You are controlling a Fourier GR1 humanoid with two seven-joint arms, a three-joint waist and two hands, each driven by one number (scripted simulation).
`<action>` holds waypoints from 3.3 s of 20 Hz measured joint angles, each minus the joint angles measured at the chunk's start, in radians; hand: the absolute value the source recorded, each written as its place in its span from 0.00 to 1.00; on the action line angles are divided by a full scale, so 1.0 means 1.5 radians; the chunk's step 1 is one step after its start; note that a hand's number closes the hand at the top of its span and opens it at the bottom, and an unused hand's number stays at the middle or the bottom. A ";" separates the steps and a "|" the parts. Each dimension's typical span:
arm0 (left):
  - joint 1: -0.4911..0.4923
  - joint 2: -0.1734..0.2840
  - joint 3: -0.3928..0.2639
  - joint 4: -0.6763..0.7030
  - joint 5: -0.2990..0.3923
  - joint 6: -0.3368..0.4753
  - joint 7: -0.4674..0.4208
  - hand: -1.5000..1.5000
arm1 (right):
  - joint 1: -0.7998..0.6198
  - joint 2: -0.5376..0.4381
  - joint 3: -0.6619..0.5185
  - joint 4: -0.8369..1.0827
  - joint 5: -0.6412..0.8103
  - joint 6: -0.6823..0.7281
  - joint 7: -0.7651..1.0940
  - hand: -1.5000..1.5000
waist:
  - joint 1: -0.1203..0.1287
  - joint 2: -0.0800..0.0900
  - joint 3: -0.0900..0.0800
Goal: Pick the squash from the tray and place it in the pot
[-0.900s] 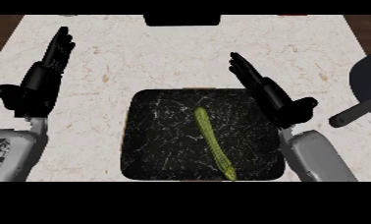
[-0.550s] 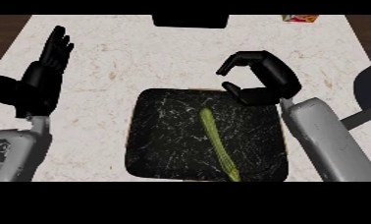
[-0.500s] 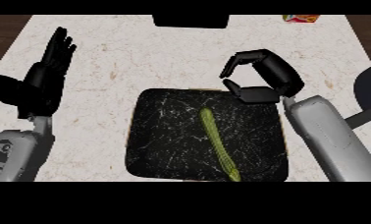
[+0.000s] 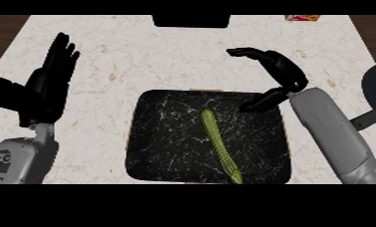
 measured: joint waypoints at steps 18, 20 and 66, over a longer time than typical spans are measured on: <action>0.030 0.000 0.028 -0.008 -0.005 -0.010 0.005 0.50 | -0.115 -0.087 0.215 -0.213 0.182 0.191 0.254 0.00 | -0.025 -0.010 -0.002; 0.037 -0.009 0.022 -0.020 -0.018 0.002 0.009 0.50 | -0.095 -0.083 0.227 -0.257 0.194 0.207 0.293 0.00 | -0.025 -0.010 -0.002; 0.042 -0.080 0.100 -0.054 -0.089 -0.089 0.042 0.50 | 0.072 0.107 0.198 -0.216 0.659 0.132 0.188 1.00 | -0.017 -0.013 -0.003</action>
